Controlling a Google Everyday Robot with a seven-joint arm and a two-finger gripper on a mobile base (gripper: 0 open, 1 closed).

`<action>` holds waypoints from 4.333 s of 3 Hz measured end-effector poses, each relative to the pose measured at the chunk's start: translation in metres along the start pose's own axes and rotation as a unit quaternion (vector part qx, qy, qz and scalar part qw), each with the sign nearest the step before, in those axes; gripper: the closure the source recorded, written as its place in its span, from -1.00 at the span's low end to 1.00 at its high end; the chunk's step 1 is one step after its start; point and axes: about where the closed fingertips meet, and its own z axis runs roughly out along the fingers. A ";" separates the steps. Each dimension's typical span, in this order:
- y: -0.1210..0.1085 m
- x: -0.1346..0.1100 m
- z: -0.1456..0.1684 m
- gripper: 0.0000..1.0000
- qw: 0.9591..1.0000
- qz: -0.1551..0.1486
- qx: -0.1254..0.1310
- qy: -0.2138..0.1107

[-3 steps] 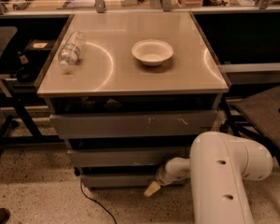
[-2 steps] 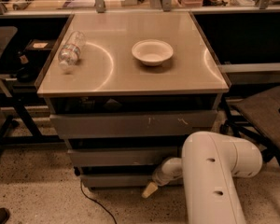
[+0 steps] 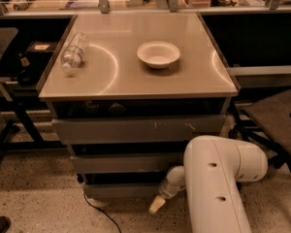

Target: Open bottom drawer

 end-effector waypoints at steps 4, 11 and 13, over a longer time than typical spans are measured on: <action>0.038 0.052 -0.022 -1.00 0.998 0.022 -0.047 0.032; 0.118 0.157 -0.080 -1.00 0.982 0.065 -0.119 0.130; 0.155 0.211 -0.105 -1.00 0.970 0.095 -0.145 0.170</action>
Offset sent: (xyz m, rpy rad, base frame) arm -0.0801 -0.0462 0.0422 0.0493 0.1035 -0.0190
